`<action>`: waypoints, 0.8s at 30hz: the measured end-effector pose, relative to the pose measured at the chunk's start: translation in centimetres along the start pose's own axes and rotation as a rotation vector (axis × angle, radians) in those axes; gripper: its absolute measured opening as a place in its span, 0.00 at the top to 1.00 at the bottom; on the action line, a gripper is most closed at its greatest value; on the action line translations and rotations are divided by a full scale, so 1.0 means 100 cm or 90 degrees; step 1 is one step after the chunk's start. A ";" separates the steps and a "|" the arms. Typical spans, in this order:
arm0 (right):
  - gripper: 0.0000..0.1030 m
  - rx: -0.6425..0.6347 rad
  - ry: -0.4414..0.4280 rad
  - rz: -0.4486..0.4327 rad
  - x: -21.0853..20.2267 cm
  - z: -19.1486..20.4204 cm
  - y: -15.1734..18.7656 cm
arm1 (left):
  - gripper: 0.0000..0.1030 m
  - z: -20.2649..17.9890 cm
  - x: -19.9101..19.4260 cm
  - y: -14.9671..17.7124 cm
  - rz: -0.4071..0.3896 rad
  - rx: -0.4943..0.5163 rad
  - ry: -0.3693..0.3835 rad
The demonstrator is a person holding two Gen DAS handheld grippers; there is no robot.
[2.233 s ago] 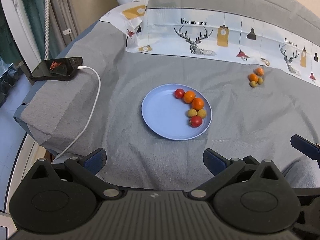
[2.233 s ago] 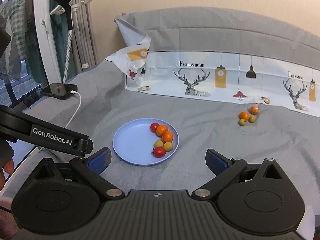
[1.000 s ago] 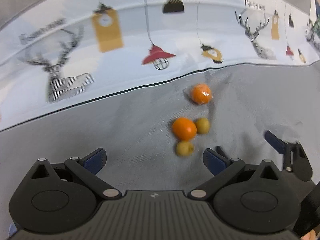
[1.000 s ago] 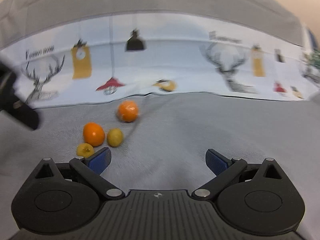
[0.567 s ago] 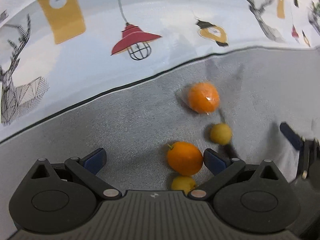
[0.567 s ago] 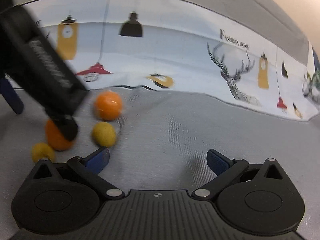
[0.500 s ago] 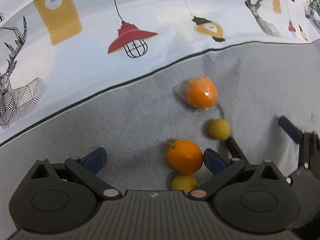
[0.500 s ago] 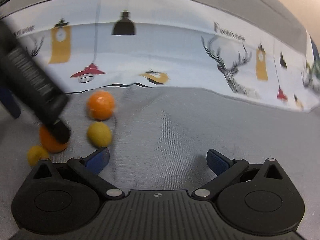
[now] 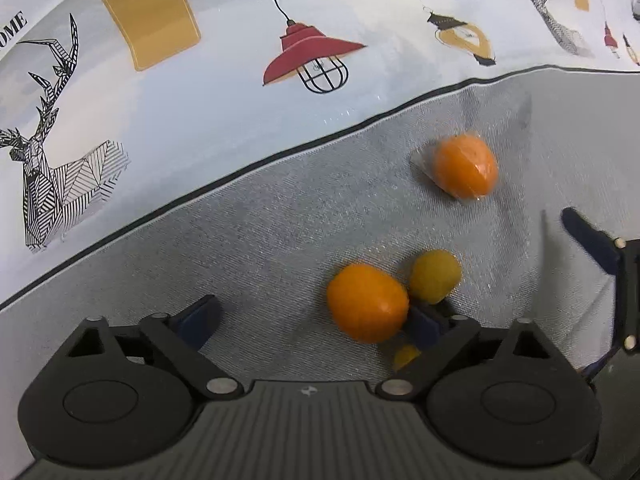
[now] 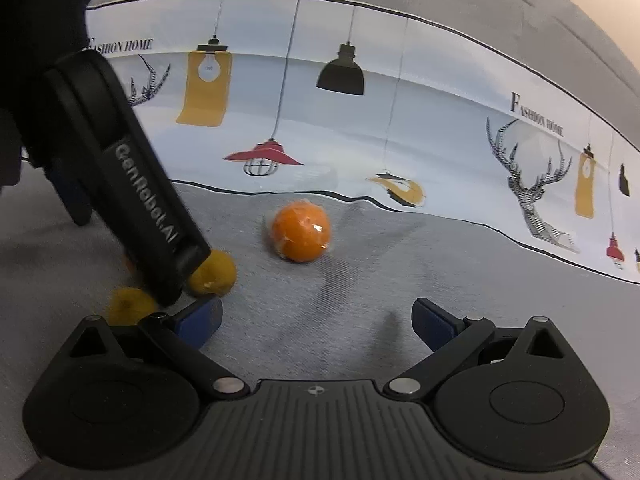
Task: Organize fruits
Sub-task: 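Grasp a yellow lemon with the right gripper while the left grasps an orange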
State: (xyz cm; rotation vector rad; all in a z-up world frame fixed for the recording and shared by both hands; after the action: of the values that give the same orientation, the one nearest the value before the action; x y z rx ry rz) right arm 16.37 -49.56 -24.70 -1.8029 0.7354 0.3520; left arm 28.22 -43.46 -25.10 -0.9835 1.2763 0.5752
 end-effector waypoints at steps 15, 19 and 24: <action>0.32 0.017 -0.130 -0.024 0.004 0.028 -0.018 | 0.17 0.021 -0.010 0.008 -0.010 -0.002 0.005; 0.32 0.027 -0.126 -0.004 -0.004 0.021 -0.008 | 0.17 0.022 -0.009 0.015 -0.001 0.007 0.002; 0.36 0.062 -0.136 0.013 -0.013 0.017 0.002 | 0.17 0.033 -0.014 0.030 0.004 0.010 0.001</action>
State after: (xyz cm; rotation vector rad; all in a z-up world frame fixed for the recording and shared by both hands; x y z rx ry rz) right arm 15.41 -47.66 -24.73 -1.6381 0.6106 0.5061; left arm 27.16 -38.91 -24.65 -0.9672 1.2832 0.5684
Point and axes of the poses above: each gripper's, at about its wrist camera, not at the fingertips, and x roughly the way its jaws point, z to its left, y to its underside, the point moved 6 cm from there along x, roughly the way its jaws point, and after that the axes turned 15 degrees about -x, right-handed, at the moved point
